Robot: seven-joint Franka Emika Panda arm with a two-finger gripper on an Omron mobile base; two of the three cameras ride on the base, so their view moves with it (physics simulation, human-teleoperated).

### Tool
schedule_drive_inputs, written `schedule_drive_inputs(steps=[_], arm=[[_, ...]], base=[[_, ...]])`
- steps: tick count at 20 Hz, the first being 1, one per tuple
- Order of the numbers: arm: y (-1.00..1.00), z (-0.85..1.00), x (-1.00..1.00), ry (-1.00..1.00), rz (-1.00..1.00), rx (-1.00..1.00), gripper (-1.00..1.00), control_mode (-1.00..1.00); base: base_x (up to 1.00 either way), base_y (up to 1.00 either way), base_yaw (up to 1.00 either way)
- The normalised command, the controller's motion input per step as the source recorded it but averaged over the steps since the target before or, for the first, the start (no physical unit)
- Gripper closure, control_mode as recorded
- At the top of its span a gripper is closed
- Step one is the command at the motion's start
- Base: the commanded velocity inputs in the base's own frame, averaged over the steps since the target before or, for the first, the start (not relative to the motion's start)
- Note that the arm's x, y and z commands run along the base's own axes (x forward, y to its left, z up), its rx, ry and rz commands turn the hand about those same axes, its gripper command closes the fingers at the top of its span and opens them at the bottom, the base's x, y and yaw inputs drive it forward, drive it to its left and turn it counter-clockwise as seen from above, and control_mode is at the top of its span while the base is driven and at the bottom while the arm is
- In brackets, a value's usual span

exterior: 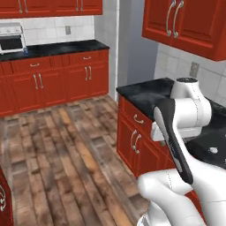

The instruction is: Four empty soda cans are scattered around the kitchen. Gather all the cans and cluster them next to the stove for recycling.

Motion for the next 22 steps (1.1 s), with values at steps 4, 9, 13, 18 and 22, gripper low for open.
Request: schedule_drive_inputs(steps=[4,9,13,18,22], arm=[[0.00,0.00,0.00,0.00,0.00,0.00,-1.00,1.00],[0.00,0.00,0.00,0.00,0.00,0.00,-1.00,1.00],[0.00,0.00,0.00,0.00,0.00,0.00,-1.00,1.00],[0.00,0.00,0.00,0.00,0.00,0.00,-1.00,1.00],[0.00,0.00,0.00,0.00,0.00,0.00,-1.00,1.00]], base=[[0.90,0.39,0.26],[0.75,0.66,0.31],[0.86,0.23,0.34],[0.93,0.05,0.21],[0.99,-0.11,0.00]])
